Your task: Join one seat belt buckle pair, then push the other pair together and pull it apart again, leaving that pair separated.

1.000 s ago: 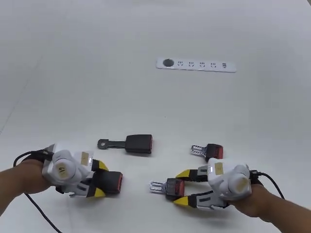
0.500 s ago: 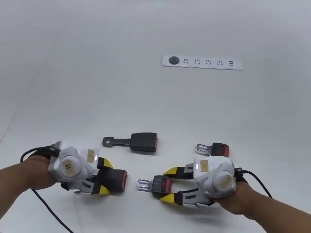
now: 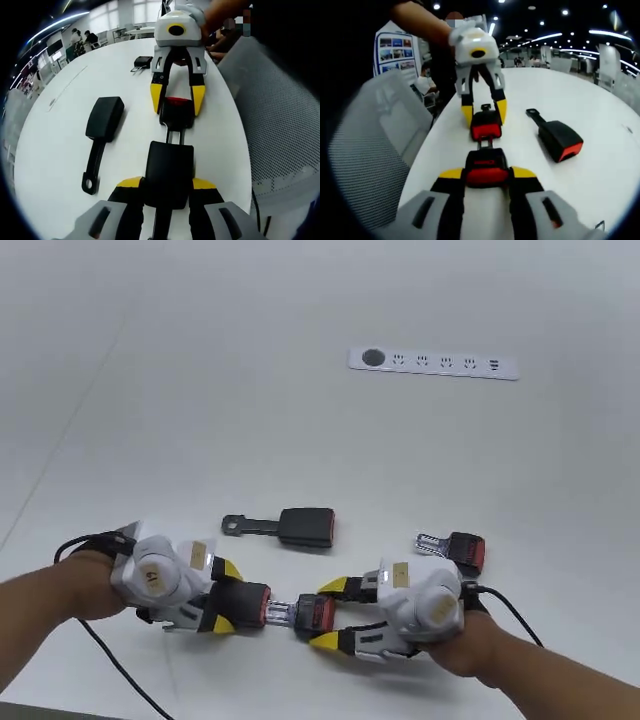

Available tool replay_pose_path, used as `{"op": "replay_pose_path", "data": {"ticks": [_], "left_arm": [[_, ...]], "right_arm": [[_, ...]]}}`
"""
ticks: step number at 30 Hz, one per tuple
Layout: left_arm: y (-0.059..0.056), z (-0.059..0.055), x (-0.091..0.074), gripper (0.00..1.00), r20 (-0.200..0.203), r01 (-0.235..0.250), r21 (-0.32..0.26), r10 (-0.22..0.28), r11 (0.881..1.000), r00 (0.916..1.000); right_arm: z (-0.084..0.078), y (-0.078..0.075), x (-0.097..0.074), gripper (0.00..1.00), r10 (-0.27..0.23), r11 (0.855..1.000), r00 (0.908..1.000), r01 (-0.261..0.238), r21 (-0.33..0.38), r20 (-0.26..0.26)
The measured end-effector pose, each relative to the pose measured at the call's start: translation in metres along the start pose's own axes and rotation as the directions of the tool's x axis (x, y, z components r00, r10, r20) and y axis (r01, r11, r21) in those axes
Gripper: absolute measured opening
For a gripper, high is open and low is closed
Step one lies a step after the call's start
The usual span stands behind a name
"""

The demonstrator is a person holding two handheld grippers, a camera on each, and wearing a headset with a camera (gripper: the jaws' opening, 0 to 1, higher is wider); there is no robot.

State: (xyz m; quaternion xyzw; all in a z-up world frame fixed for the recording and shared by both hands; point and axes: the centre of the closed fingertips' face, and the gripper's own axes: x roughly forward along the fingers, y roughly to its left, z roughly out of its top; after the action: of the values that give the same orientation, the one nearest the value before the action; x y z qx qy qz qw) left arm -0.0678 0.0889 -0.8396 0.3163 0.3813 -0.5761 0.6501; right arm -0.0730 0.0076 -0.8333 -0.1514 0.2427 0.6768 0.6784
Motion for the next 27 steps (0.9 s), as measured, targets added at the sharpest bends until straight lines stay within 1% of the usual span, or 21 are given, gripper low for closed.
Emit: {"op": "replay_pose_path", "data": {"ticks": [3,7,11,16,20,27], "left_arm": [[0.0,0.0,0.0,0.35,-0.004,0.004,0.007,-0.004,1.0,1.0],[0.001,-0.001,0.001,0.35,-0.013,0.005,0.015,-0.005,1.0,0.9999],[0.002,-0.002,0.001,0.35,-0.013,0.004,0.017,-0.004,1.0,0.9999],[0.003,-0.002,0.002,0.35,-0.027,0.008,0.033,-0.007,0.999,0.9996],[0.002,-0.002,0.002,0.35,-0.03,0.009,0.036,-0.008,0.999,0.9995],[0.002,-0.003,0.002,0.34,-0.043,0.027,0.069,-0.024,0.997,0.9988]], "right_arm": [[0.001,-0.002,0.002,0.34,-0.003,1.0,1.0,0.003,0.009,0.006],[0.006,-0.002,0.009,0.34,-0.005,1.0,0.9999,0.005,0.01,0.009],[0.006,-0.002,0.008,0.34,-0.005,1.0,1.0,0.005,0.004,-0.005],[0.009,-0.002,0.015,0.34,-0.016,1.0,0.9996,0.016,0.004,-0.025],[0.011,-0.003,0.017,0.34,-0.014,1.0,0.9995,0.015,0.007,-0.028],[0.012,-0.003,0.021,0.34,-0.006,1.0,0.9992,0.006,-0.001,-0.04]]}}
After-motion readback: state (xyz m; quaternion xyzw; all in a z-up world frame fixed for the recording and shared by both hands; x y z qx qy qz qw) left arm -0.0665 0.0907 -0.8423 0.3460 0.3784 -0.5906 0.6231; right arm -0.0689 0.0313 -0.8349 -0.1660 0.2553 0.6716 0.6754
